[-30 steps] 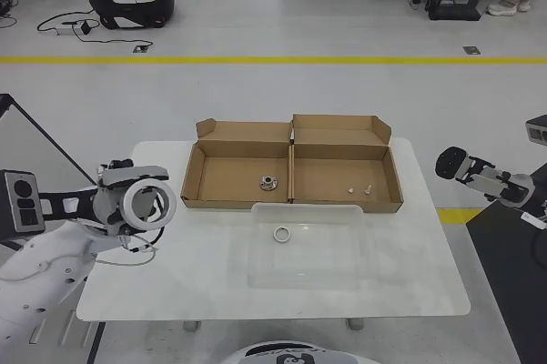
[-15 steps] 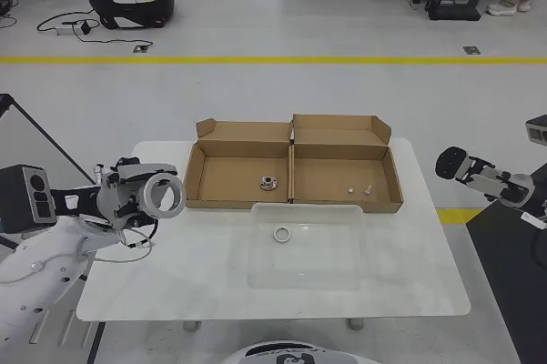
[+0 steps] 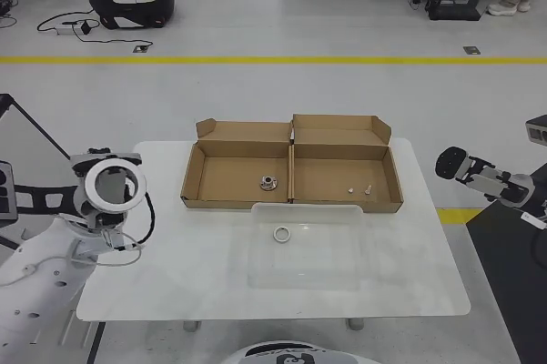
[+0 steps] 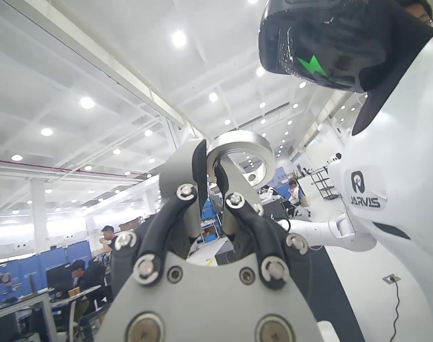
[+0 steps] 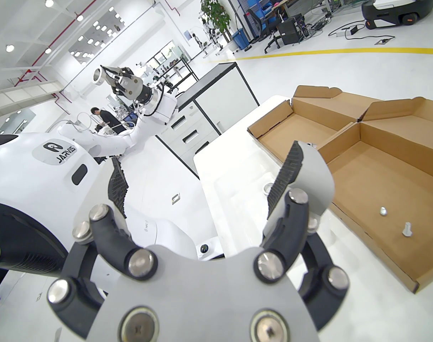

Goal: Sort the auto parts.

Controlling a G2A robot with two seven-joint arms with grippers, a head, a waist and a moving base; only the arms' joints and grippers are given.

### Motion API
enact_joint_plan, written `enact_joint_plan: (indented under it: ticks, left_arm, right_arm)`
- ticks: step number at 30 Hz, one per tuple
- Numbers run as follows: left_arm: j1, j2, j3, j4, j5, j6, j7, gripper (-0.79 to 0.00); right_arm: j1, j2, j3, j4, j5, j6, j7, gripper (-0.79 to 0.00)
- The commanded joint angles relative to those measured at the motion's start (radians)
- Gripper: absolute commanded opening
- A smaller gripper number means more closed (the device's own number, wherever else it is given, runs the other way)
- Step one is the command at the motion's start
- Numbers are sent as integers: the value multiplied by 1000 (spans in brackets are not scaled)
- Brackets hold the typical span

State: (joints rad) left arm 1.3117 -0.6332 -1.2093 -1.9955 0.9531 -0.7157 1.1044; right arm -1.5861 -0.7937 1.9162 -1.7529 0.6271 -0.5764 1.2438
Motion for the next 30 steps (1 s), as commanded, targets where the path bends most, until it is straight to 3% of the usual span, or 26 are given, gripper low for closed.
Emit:
enact_joint_plan:
  ticks: [1,10,13,17,30]
  left_arm:
    - [10,-2,-13,18,32,-15,-15,-785]
    - [39,-6,-76,24,243,-19,-116,-785]
    - [52,-11,-82,17,253,-24,-102,-785]
    - [63,-23,-74,-1,186,-35,-35,-785]
    - [45,-61,-52,-62,-5,-33,-33,-785]
  right_arm:
    - [0,0,0,0,0,0,0,0]
    - [0,0,0,0,0,0,0,0]
    - [0,0,0,0,0,0,0,0]
    - [0,0,0,0,0,0,0,0]
    - [0,0,0,0,0,0,0,0]
